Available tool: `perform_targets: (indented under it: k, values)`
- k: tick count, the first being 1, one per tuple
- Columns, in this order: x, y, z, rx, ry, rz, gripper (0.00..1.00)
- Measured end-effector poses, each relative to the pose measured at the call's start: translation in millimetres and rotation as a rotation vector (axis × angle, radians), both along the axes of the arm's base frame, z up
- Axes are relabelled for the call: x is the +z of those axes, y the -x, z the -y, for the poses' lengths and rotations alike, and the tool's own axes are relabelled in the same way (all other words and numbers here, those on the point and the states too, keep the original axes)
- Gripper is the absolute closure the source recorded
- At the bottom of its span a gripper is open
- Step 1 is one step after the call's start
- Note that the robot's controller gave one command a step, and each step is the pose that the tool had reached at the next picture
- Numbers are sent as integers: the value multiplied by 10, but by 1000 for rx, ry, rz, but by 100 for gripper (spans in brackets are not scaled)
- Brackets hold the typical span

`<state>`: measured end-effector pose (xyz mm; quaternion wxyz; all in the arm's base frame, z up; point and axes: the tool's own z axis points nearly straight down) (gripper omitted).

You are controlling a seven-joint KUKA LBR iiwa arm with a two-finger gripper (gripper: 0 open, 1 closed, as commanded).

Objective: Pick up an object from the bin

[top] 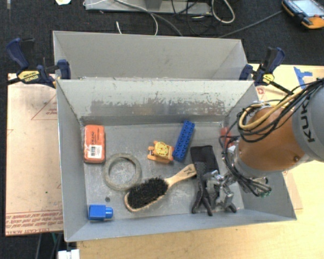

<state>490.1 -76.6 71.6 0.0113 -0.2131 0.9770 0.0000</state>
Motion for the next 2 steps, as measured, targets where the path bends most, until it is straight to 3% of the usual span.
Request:
perform_targets:
  k: [1,2]
  values:
    - [298,-127,107,187,2,-1,100]
    - [-15,30,-226,262,5,2,100]
